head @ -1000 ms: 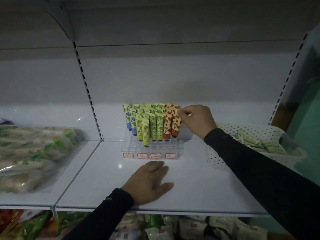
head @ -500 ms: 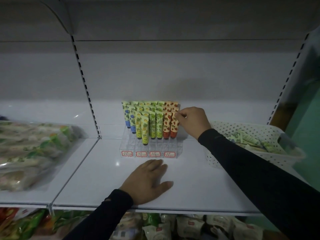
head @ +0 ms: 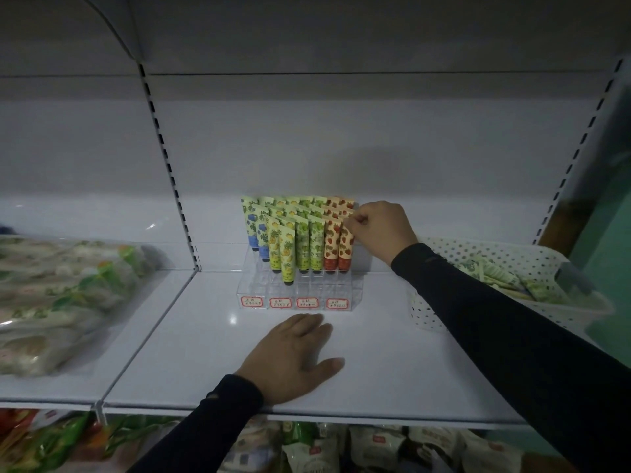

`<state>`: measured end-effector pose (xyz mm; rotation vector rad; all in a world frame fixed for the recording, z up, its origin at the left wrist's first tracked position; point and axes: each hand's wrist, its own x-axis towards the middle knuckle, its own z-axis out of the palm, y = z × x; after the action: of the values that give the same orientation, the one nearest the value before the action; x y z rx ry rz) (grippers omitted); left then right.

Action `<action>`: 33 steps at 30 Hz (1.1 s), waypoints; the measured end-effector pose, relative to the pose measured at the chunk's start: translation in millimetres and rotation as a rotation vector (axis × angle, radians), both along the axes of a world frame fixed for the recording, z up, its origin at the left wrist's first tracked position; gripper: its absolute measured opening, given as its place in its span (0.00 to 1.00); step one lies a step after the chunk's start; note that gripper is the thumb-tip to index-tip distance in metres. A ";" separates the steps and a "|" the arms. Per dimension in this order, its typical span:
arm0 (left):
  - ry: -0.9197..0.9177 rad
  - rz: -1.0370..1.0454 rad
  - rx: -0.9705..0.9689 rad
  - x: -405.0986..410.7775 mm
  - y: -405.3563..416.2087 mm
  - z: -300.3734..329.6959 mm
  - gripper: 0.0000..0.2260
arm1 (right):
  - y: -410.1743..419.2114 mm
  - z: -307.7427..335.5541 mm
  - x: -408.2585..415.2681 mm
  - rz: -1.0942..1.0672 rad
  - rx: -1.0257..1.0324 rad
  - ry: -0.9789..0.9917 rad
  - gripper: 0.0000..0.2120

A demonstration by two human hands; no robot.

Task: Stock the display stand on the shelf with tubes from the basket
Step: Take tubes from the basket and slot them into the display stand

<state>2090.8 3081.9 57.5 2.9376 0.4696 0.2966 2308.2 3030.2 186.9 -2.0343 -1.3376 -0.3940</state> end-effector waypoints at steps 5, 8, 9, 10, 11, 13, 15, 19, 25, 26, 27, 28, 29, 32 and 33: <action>-0.009 -0.003 0.005 -0.3 -0.7 -1.0 0.33 | 0.0 0.9 1.1 0.006 0.000 0.004 0.15; -0.009 -0.001 0.001 -0.1 -0.4 -1.4 0.33 | -0.9 2.7 -0.2 0.004 -0.018 0.004 0.16; -0.012 -0.001 -0.003 0.0 -0.2 -1.6 0.33 | -1.0 3.8 -0.8 -0.001 -0.029 0.006 0.16; -0.014 -0.001 -0.006 -0.1 0.2 -2.4 0.33 | -1.0 4.8 -1.6 -0.009 -0.042 0.008 0.16; -0.015 -0.001 -0.005 -0.3 0.3 -2.8 0.34 | -1.0 5.9 -2.6 -0.014 -0.052 0.014 0.15; -0.013 -0.001 -0.006 -0.6 0.2 -3.1 0.33 | 0.0 6.4 -4.6 -0.011 -0.058 0.026 0.15; -0.012 -0.004 0.000 -0.4 -0.6 -1.9 0.33 | 0.4 5.8 -6.5 -0.005 -0.058 0.024 0.15; -0.020 -0.006 -0.003 -0.3 -1.0 -0.4 0.32 | 1.3 4.8 -6.1 0.000 -0.076 0.050 0.14; -0.001 0.010 -0.015 0.0 -0.7 0.0 0.33 | -2.4 5.7 -8.7 -0.037 -0.098 0.045 0.20; -0.003 0.013 -0.018 -0.1 -1.0 0.1 0.33 | -3.7 6.3 -8.5 -0.048 -0.088 0.051 0.22; -0.006 0.016 -0.026 0.2 -0.8 -0.5 0.34 | -5.8 7.9 -8.0 -0.059 -0.070 0.058 0.23; -0.009 0.018 -0.036 0.2 -0.6 -0.5 0.34 | -8.1 9.5 -7.2 -0.066 -0.053 0.061 0.23; -0.008 0.022 -0.048 0.0 0.0 -0.5 0.35 | -10.7 11.0 -6.1 -0.067 -0.033 0.059 0.23; -0.015 0.037 -0.092 -0.6 0.0 0.7 0.33 | -23.0 13.0 0.6 -0.067 0.007 0.071 0.23; -0.033 0.042 -0.110 -0.5 -1.1 2.9 0.32 | -28.9 12.6 4.4 -0.058 0.017 0.072 0.23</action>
<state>2090.2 3080.8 60.5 2.8148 0.5258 0.3126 2312.5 3001.2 199.4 -2.0579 -1.2304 -0.3535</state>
